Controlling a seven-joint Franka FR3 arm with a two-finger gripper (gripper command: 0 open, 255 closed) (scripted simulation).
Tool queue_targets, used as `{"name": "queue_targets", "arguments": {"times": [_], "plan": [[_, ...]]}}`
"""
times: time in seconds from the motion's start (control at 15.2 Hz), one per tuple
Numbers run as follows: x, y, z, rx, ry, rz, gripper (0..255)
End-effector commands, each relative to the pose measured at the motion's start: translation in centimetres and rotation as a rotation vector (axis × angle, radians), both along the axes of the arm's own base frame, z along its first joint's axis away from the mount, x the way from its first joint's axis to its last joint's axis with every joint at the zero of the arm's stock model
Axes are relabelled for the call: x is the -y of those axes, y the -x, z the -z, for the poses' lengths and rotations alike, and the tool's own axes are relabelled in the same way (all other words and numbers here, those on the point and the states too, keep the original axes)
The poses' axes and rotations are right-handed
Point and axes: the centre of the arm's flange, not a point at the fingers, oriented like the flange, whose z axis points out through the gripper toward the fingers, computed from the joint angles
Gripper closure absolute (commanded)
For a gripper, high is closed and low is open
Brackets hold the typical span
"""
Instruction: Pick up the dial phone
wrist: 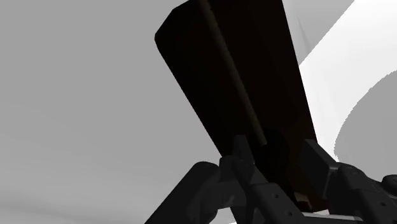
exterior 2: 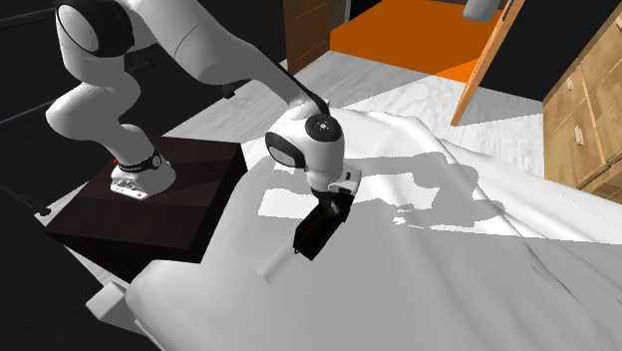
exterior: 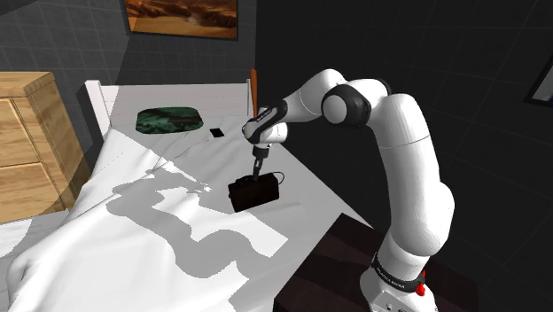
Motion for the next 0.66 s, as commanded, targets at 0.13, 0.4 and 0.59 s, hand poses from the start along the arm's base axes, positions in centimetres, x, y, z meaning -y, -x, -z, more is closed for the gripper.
{"name": "queue_targets", "arguments": {"times": [0.13, 0.4, 0.59], "plan": [[0.0, 0.0, -2.3, 0.004, 0.001, 0.0, 255], [0.0, 0.0, -4.4, 0.004, 0.001, 0.0, 255], [0.0, 0.0, -5.0, 0.004, 0.001, 0.0, 255]]}}
